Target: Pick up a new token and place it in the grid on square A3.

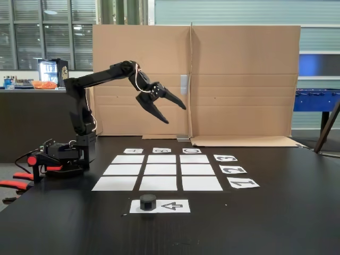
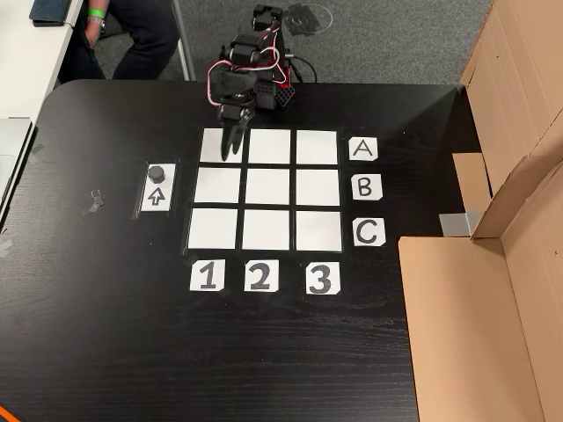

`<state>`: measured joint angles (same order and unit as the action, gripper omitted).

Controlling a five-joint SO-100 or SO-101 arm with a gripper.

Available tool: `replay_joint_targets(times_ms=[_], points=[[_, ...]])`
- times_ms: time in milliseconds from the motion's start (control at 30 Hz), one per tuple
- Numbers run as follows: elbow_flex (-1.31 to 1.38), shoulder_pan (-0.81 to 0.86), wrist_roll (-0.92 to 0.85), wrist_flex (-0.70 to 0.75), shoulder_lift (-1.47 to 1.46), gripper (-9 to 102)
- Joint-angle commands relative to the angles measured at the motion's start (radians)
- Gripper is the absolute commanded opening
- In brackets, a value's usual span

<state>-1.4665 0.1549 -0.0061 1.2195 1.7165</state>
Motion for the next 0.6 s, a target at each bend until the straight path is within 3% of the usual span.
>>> replay_joint_targets(times_ms=[0, 567], points=[[0.08, 0.058, -0.011, 0.011, -0.06, 31], [0.554, 0.331, -0.103, 0.172, -0.6, 31]])
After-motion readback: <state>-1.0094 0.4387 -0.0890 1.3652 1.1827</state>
